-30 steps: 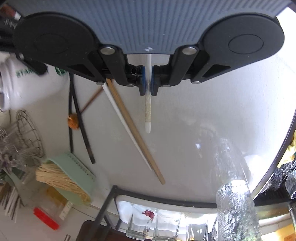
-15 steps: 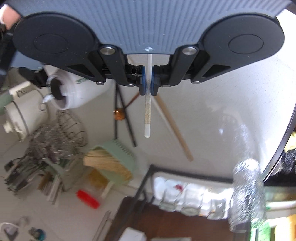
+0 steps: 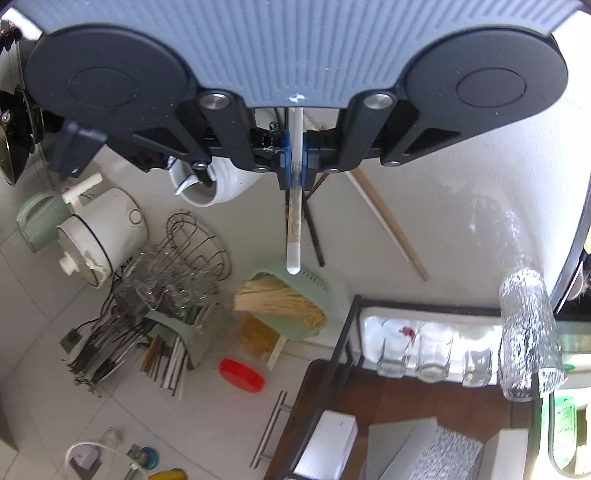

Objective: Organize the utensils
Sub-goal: 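Lift the white chopstick with the left tool up toward the jar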

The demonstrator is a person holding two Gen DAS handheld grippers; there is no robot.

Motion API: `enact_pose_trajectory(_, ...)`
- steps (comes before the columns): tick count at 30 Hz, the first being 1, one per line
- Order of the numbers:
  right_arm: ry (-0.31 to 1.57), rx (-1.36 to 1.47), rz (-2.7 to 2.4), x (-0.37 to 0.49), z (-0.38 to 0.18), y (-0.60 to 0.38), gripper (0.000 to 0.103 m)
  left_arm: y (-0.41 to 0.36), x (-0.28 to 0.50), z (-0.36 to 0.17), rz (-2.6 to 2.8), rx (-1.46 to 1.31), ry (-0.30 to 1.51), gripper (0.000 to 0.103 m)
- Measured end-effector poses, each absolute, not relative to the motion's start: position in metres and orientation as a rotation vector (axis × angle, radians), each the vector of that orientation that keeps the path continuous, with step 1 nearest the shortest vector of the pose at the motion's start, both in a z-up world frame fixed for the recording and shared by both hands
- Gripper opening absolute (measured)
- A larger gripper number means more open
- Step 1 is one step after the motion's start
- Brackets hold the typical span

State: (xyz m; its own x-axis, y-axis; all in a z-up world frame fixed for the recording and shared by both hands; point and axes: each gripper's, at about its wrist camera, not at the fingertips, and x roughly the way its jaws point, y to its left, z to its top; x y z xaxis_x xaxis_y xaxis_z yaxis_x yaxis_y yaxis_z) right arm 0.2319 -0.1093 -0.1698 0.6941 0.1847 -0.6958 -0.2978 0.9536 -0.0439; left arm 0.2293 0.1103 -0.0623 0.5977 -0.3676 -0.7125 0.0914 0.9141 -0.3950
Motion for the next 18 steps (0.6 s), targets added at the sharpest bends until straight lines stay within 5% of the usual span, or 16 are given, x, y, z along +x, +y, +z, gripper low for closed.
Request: enact_pose_trajectory(18, 0.73, -0.157, 0.261, 0.228, -0.172, -0.108, 0.092, 0.086, 0.238, -0.024, -0.363, -0.247, 0.856, 0.006)
